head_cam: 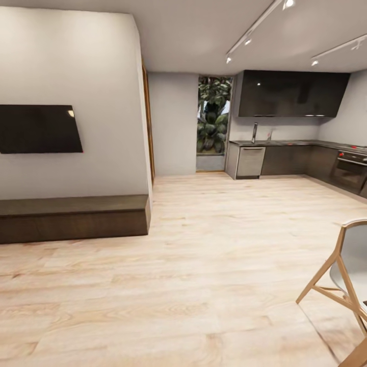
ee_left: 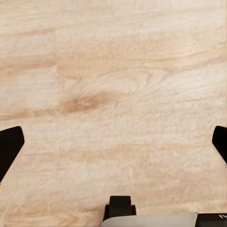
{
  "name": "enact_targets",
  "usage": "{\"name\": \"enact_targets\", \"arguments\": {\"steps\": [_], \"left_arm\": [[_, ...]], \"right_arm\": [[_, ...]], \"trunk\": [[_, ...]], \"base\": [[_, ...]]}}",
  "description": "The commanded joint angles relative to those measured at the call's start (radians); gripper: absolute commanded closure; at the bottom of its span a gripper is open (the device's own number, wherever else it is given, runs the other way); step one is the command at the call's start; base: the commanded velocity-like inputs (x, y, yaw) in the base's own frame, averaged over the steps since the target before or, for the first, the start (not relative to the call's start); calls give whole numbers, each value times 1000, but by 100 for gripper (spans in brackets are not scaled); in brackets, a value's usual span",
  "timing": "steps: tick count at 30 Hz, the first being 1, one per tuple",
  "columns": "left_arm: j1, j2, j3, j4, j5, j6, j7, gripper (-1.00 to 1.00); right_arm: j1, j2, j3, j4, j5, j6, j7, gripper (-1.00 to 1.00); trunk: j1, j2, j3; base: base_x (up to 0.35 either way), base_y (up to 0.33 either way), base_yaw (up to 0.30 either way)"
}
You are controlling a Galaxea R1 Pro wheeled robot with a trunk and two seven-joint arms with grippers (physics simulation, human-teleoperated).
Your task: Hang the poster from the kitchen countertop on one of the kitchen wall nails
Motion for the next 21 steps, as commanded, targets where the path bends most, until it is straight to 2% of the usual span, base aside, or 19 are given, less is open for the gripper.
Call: {"name": "enact_targets", "arguments": {"steps": [1, 21], "left_arm": [[0, 0, 1, -1, -3, -2, 1, -100], [0, 0, 1, -1, -3, -2, 1, -100]], "right_arm": [[-1, 0, 0, 1, 0, -3, 0, -100], [-1, 0, 1, 2, 2, -4, 0, -100]], "trunk": [[1, 0, -1], [1, 0, -1]], "base": [[331, -51, 0], [331, -87, 0]]}}
